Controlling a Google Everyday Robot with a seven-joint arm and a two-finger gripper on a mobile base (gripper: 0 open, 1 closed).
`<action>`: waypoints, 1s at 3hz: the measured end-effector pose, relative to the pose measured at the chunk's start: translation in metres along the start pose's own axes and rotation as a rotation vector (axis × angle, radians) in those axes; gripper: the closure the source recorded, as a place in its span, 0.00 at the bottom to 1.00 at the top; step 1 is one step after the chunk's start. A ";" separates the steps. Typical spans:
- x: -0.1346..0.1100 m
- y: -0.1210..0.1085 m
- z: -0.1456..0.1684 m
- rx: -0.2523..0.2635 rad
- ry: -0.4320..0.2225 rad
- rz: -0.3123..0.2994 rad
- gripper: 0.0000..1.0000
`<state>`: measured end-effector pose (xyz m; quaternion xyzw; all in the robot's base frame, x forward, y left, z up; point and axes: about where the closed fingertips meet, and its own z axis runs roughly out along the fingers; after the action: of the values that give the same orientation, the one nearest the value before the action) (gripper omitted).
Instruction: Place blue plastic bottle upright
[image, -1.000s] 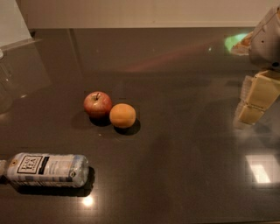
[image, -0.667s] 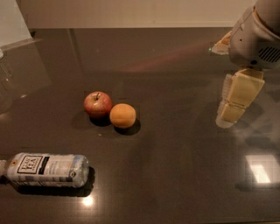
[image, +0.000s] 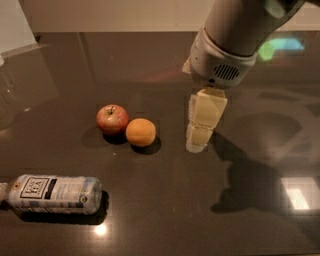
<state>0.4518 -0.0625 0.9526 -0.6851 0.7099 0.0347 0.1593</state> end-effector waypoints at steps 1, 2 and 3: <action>-0.038 0.013 0.022 -0.041 -0.022 -0.009 0.00; -0.077 0.031 0.028 -0.056 -0.042 -0.012 0.00; -0.113 0.050 0.028 -0.032 -0.033 -0.027 0.00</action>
Offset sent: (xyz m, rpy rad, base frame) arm -0.0432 0.1292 -0.0106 0.0594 0.0716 0.0392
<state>0.4089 0.0572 0.9485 -0.6963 0.6974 0.0551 0.1604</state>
